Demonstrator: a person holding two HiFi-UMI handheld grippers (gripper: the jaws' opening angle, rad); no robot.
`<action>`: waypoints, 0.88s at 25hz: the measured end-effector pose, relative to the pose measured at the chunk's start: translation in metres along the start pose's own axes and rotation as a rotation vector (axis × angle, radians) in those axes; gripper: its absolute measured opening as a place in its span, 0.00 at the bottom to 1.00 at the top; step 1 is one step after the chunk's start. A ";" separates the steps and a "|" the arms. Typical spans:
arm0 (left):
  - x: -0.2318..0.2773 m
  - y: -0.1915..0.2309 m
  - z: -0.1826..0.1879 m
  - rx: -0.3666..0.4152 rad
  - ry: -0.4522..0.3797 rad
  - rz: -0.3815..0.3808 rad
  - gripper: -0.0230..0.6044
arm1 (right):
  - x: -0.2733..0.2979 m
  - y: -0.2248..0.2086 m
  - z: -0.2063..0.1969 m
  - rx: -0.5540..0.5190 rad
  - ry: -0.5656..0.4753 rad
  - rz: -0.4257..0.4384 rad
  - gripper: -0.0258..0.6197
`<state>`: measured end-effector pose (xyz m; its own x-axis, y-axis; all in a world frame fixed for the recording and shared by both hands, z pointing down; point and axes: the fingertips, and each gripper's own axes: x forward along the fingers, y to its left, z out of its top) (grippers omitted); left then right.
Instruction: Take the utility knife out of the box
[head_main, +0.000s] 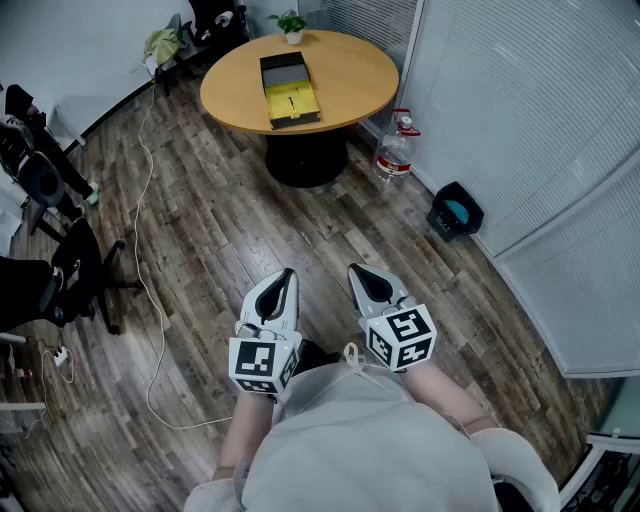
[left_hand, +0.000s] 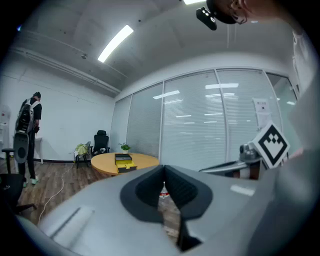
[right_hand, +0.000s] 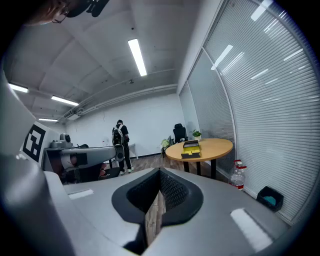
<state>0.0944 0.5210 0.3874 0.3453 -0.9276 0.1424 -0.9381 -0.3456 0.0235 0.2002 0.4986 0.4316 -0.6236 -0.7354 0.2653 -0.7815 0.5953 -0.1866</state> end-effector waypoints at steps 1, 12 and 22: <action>0.002 0.001 0.000 0.002 0.002 -0.001 0.05 | 0.001 -0.001 0.000 0.005 0.002 -0.001 0.04; 0.018 -0.003 -0.015 0.014 0.041 -0.018 0.05 | 0.015 -0.004 -0.019 0.058 0.075 0.058 0.04; 0.051 0.008 -0.028 0.000 0.081 -0.041 0.05 | 0.035 -0.036 0.001 0.093 -0.039 0.015 0.04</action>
<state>0.1033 0.4751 0.4222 0.3801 -0.8981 0.2211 -0.9232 -0.3831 0.0308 0.2063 0.4509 0.4471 -0.6338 -0.7399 0.2255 -0.7698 0.5748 -0.2774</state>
